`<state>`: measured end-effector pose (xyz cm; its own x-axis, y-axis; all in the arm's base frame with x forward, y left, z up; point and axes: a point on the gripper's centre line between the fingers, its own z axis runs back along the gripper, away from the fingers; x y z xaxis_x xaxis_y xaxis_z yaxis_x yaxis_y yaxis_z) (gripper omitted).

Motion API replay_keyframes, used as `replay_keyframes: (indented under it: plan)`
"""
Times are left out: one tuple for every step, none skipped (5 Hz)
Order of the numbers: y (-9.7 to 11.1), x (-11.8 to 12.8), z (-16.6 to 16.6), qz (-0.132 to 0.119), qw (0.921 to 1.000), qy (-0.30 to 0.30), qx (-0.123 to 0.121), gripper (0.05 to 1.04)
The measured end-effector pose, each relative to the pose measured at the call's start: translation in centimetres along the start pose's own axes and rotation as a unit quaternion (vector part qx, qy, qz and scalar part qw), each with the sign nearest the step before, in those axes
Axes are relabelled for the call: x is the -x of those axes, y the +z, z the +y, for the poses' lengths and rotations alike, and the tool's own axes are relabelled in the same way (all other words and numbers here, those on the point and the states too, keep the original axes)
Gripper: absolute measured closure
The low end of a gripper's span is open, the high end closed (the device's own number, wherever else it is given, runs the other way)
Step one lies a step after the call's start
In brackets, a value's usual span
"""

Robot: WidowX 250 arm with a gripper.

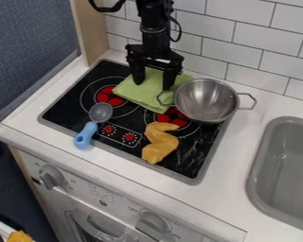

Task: Move the green cloth on top of the upper left burner side

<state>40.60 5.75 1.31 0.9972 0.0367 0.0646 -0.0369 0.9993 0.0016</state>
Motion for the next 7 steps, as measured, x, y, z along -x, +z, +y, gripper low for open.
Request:
replay_keyframes:
  plan:
    - [-0.2,0.1,0.1,0.004,1.0,0.002,-0.005,0.082]
    - [-0.4,0.5,0.3,0.005,0.9999,0.001,-0.009,0.082]
    - [-0.4,1.0,1.5,-0.005,0.9998,0.006,-0.019,0.083]
    - [-0.2,1.0,3.1,-0.015,0.9995,0.001,-0.026,0.084]
    - [0.0,0.8,5.8,-0.022,0.999,-0.009,-0.037,0.083]
    - [-0.1,0.2,7.4,-0.022,0.9986,-0.006,-0.049,0.083]
    - [0.0,0.1,8.9,-0.02,0.9983,0.005,-0.054,0.083]
